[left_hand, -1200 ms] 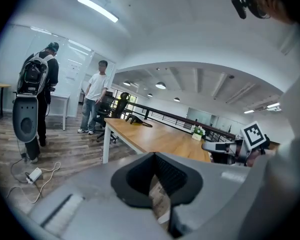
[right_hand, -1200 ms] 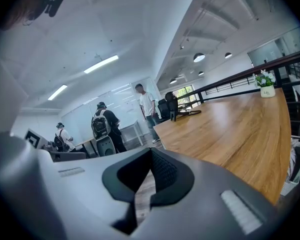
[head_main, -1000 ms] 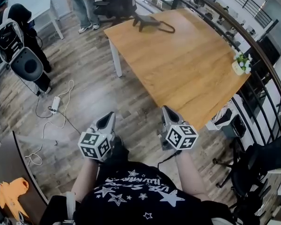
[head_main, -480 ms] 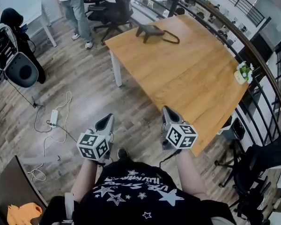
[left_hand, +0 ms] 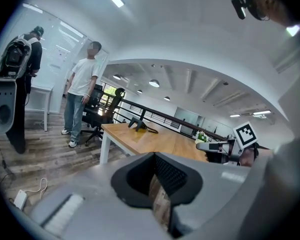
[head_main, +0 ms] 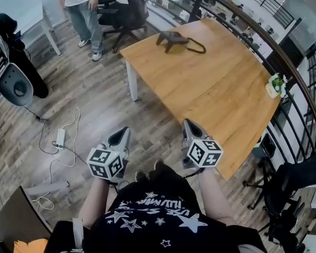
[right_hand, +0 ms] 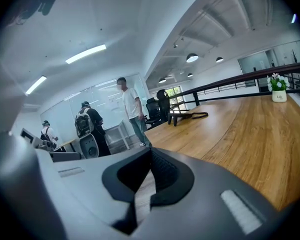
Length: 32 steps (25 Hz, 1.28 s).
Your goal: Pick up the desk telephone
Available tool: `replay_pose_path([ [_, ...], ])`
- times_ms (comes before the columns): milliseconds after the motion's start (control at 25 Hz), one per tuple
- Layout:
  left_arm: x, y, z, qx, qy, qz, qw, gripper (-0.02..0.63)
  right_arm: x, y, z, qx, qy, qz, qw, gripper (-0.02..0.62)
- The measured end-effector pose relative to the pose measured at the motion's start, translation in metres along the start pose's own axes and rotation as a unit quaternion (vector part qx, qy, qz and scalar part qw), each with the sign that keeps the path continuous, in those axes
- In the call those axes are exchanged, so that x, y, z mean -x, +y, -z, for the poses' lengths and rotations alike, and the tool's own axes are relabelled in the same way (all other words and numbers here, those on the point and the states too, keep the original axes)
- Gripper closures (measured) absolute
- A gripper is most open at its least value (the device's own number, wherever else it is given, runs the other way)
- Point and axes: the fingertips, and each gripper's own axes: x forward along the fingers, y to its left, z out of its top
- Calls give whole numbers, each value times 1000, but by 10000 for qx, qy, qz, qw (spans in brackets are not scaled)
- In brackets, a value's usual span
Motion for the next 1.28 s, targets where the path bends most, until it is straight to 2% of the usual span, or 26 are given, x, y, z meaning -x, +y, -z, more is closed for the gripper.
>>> replay_pose_path([
  [280,-22,23,1,105,111,-161,9998,604,-42,-18,2,-99,143,-60,9998,594],
  [600,-78,67,-42,102,121,-380,9992,604,-124,-46,-43,-253,-12,-175,9995,594],
  [920,-163,79,-93,-54,207,-192,9996,604,-182,-95,-88,-495,-118,-8,9987,594],
  [1280,-237,84,-124,-209,327,33,9992,604,-217,-145,-117,-707,-330,141,9969,594],
])
